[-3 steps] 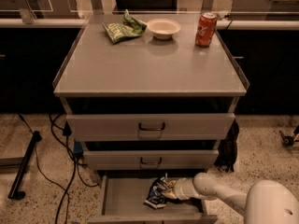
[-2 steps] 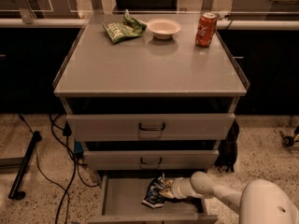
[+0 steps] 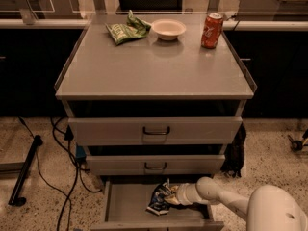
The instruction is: Place blue chip bag into bottom drawer
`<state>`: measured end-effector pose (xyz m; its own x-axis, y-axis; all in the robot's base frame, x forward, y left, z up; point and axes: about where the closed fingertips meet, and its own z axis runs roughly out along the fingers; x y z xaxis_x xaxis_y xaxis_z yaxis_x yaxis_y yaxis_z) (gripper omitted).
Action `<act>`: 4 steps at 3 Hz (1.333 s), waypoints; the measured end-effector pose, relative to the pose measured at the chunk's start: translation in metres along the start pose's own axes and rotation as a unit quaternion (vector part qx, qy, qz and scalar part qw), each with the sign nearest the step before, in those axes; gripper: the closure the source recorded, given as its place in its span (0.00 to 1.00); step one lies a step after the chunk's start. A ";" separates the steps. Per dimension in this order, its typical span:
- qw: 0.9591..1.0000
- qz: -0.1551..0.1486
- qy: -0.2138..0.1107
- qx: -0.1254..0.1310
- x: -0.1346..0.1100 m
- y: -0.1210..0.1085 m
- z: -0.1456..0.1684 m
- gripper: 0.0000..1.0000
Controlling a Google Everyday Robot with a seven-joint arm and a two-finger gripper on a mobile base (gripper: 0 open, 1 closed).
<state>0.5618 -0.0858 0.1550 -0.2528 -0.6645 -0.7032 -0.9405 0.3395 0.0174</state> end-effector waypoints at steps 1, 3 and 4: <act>1.000 0.000 0.000 0.000 0.000 0.000 0.000 0.34; 1.000 0.000 0.000 0.000 0.000 0.000 0.000 0.00; 1.000 0.000 0.000 0.000 0.000 0.000 0.000 0.00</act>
Offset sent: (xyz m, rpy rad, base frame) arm 0.0000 0.0000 0.0000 0.0000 0.0000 0.0000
